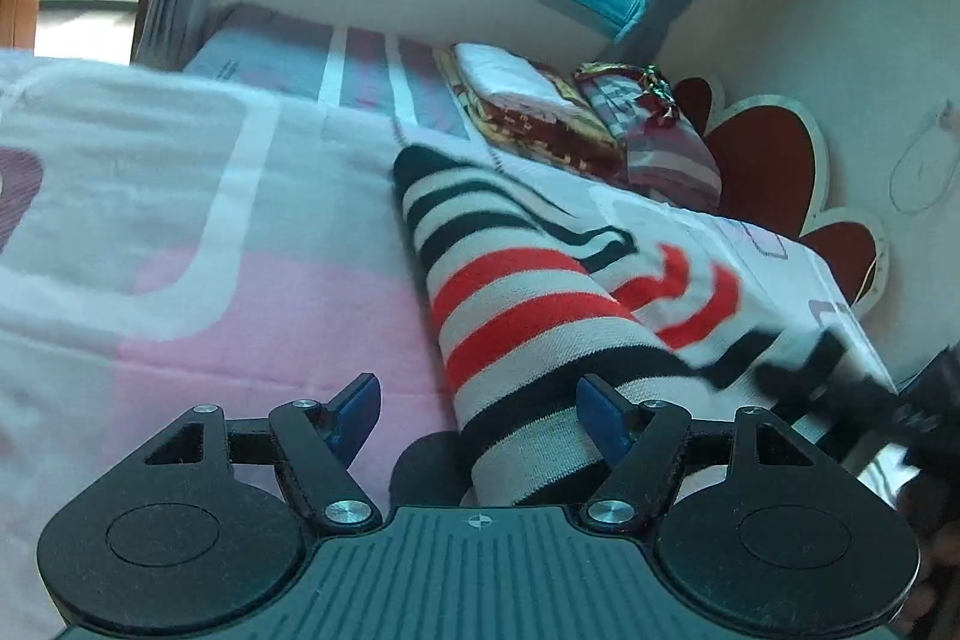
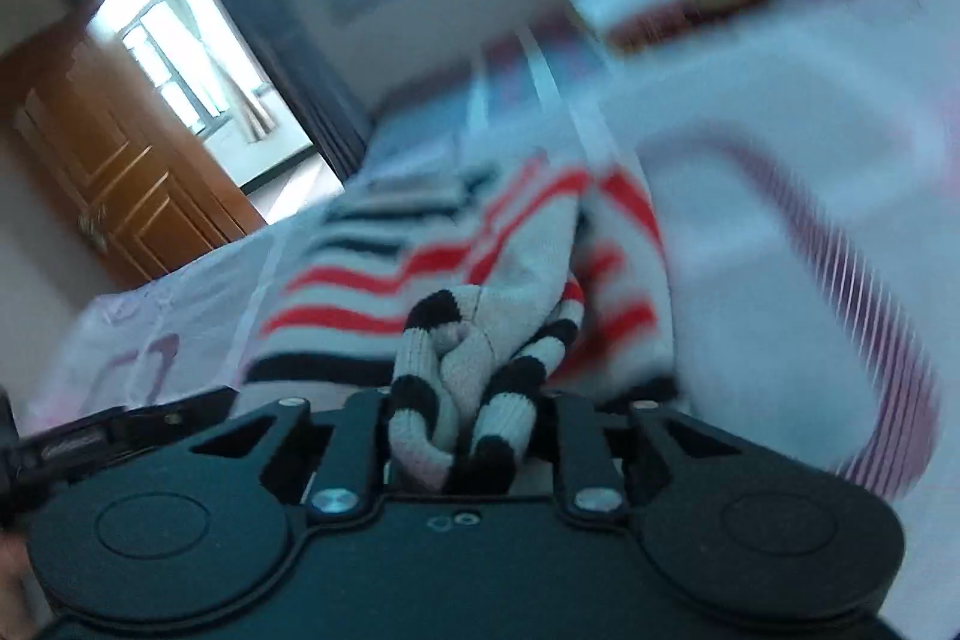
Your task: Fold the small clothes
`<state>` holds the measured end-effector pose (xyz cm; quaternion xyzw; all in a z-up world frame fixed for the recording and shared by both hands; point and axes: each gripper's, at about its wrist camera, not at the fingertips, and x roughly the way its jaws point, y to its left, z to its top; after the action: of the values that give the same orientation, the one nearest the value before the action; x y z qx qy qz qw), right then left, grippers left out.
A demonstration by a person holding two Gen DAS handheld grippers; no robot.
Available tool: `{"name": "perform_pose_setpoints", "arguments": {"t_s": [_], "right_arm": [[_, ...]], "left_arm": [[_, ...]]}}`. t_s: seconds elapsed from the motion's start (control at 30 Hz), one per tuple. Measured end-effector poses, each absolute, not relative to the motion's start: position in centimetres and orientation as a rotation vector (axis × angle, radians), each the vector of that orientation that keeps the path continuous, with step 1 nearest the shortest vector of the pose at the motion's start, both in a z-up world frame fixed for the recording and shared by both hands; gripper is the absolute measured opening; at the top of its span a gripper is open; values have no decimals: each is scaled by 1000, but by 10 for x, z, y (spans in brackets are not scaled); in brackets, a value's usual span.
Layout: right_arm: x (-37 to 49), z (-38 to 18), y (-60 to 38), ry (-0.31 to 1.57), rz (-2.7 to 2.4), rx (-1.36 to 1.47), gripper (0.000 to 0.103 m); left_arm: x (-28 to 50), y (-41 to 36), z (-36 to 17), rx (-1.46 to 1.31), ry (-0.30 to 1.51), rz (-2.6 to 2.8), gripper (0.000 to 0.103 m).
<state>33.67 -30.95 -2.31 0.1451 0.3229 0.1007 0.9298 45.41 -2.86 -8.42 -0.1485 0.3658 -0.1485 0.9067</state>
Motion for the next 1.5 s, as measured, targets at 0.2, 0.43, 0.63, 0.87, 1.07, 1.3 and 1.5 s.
{"name": "perform_pose_setpoints", "arguments": {"t_s": [0.2,0.43,0.63,0.87,1.07,1.3,1.5], "right_arm": [[330,-35,-335,619,188,308,18],[350,-80,-365,746,186,563,22],[316,-70,-388,683,138,700,36],[294,-55,-385,593,61,587,50],[324,-55,-361,701,69,412,25],[311,-95,-404,580,190,1000,16],[319,-118,-404,677,102,845,19]], "left_arm": [[457,-63,-89,-111,793,-266,72],[450,-68,-78,-32,774,-259,72],[432,-53,-68,-83,740,-285,72],[423,-54,-70,-75,743,-282,72],[417,-44,-68,-122,737,-257,72],[399,-17,-70,-234,715,-253,72],[394,-5,-76,-273,733,-273,72]]}}
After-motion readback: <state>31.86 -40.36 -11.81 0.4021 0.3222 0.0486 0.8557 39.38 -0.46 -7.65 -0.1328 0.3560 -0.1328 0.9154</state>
